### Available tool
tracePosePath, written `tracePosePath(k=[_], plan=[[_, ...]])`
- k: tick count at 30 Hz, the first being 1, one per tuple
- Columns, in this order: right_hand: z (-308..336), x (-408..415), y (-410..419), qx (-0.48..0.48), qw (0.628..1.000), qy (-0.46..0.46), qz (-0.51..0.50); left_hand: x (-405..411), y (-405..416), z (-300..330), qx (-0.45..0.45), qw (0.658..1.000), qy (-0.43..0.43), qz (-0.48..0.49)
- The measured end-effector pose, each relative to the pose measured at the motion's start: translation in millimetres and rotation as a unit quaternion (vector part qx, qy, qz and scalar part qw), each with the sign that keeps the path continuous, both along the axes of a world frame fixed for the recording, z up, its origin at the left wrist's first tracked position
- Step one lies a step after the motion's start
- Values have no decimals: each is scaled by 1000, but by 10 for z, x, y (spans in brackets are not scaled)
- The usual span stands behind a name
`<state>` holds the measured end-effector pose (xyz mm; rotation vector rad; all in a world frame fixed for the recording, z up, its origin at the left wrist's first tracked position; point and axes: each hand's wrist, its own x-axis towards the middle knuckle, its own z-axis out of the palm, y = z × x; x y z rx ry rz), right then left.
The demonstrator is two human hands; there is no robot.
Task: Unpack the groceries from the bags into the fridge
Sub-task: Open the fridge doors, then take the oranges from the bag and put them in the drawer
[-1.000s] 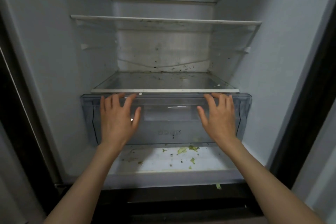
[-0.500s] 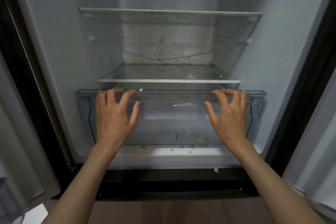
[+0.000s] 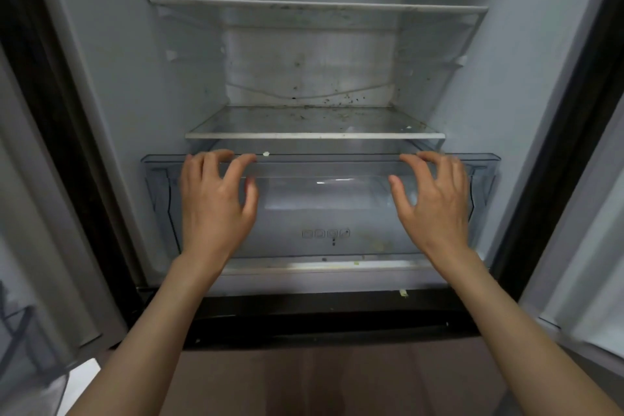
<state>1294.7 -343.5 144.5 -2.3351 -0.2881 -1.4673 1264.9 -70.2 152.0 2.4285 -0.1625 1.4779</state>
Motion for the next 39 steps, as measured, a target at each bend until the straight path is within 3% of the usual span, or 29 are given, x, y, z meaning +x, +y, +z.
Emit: tracePosePath(k=[6, 13, 23, 32, 39], plan=[[-319, -359, 159, 30, 993, 87, 74, -221, -20, -213, 22, 996, 84, -32], [-916, -915, 435, -61, 966, 215, 127, -958, -111, -834, 80, 979, 189, -2], [-1776, -2032, 290, -191, 878, 371, 234, -2471, -373, -1914, 40, 917, 379, 116], [-1923, -2845, 1057, -238, 841, 321, 364, -3868, -143, -2089, -37, 867, 436, 240], [-2044, -3819, 2124, -281, 766, 306, 491, -5215, 430, -2173, -133, 813, 437, 360]])
